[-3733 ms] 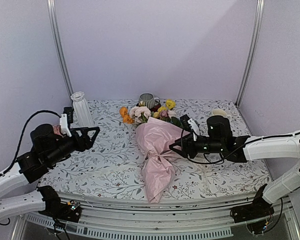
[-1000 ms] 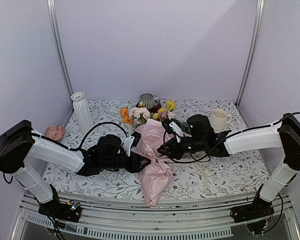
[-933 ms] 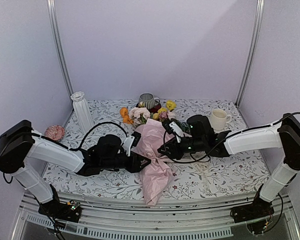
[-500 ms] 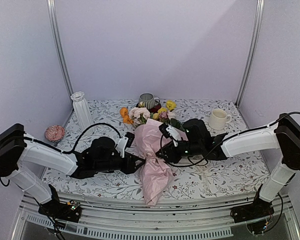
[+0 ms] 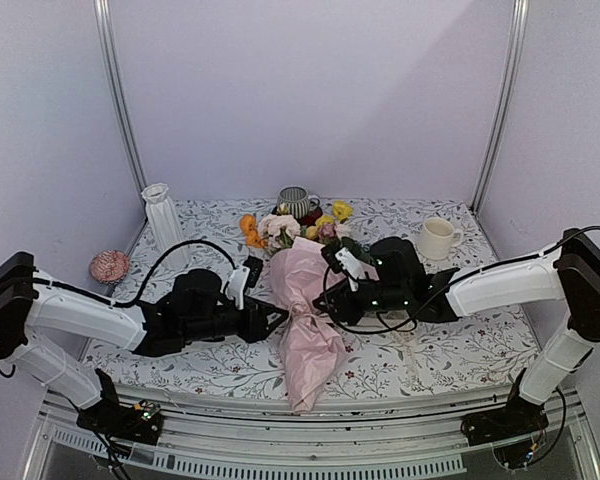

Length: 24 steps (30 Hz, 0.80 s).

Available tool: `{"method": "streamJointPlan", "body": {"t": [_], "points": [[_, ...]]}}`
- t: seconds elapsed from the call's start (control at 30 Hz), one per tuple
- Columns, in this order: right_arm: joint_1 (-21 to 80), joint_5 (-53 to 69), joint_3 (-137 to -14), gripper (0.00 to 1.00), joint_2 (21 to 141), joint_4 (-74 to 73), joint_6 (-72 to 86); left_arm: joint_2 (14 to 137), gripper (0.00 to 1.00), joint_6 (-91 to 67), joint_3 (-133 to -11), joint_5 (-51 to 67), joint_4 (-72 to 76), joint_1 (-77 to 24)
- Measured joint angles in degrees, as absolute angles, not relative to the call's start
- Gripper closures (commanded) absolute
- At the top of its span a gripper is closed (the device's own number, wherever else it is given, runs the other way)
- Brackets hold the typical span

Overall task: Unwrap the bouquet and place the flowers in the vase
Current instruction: Untie the half-tied ribbon from the folded wrapping paper.

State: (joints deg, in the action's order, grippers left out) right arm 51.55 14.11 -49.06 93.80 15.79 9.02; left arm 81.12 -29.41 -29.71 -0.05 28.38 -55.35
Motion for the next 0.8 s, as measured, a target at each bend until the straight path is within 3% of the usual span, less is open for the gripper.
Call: {"method": "streamJointPlan", "body": {"t": [0.47,0.53,0.6,0.8], "points": [[51.75,16.05,-51.88,0.76,101.86,15.31,5.96,88.66,0.56,-31.64,-31.14,0.84,28.14,-55.35],[51.83,16.01,-53.23,0.79,103.0,14.83,5.52,89.38,0.56,-31.75,-31.24,0.95,28.12,-55.35],[52.01,15.86,-54.46,0.9,103.79,14.26,5.08,90.04,0.56,-31.75,-31.55,1.08,28.05,-55.35],[52.38,14.83,-55.11,0.96,103.96,13.74,4.64,91.61,0.57,-31.64,-34.02,1.87,26.35,-55.35]]}}
